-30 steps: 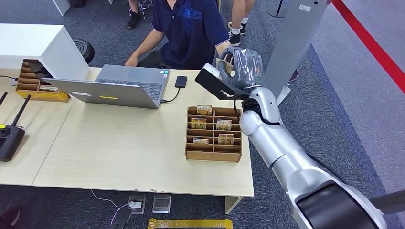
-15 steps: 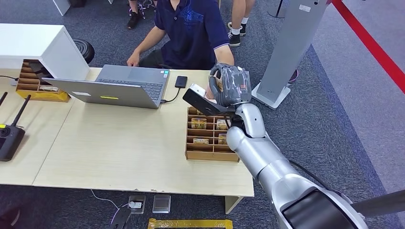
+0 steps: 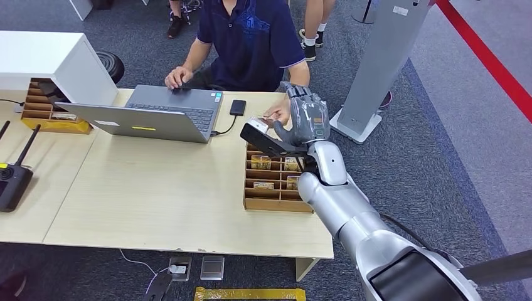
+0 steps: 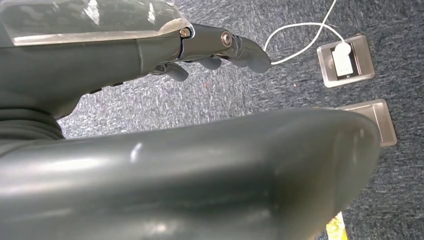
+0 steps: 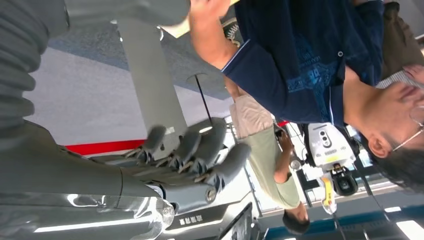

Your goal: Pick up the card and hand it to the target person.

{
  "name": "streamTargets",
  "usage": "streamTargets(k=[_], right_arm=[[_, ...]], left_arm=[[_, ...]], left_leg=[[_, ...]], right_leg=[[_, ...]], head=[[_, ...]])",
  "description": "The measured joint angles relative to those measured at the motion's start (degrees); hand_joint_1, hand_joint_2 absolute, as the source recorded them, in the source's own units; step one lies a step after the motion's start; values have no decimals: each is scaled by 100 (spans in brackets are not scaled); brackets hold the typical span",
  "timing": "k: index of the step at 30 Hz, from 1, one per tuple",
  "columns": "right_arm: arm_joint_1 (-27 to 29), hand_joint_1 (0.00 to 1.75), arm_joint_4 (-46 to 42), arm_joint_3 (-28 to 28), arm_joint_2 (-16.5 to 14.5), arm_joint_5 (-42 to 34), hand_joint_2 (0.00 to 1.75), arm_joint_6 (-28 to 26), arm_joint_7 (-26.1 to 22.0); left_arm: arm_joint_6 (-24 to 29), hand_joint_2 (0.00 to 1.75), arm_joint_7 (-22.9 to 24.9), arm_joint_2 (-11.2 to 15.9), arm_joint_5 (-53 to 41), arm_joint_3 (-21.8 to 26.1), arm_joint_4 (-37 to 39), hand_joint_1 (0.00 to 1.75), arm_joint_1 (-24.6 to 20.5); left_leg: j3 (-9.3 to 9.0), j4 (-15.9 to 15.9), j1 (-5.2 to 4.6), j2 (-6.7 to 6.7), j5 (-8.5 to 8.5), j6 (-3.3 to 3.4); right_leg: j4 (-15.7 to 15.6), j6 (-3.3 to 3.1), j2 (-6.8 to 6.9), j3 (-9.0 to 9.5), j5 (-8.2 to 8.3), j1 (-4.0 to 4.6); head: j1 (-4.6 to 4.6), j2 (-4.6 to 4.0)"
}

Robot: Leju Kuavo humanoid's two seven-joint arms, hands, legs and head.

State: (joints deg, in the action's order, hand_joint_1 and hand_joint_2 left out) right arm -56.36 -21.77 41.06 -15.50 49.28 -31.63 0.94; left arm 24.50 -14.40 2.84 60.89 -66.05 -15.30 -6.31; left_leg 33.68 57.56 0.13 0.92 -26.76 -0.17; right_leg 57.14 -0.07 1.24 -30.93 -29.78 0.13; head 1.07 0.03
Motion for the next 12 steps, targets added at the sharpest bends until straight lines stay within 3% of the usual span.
streamTargets(k=[5, 12], right_arm=[[13, 0, 12, -35, -1, -645, 0, -22, -434], [84, 0, -74, -501, -29, -2491, 0, 212, -1899]], left_arm=[[0, 0, 28, 0, 1, 0, 0, 0, 0], [8, 0, 113, 0, 69, 0, 0, 0, 1]], left_leg=[[0, 0, 0, 0, 0, 0], [0, 0, 0, 0, 0, 0]], right_leg=[[0, 0, 0, 0, 0, 0], [0, 0, 0, 0, 0, 0]], head=[[1, 0], [1, -1]])
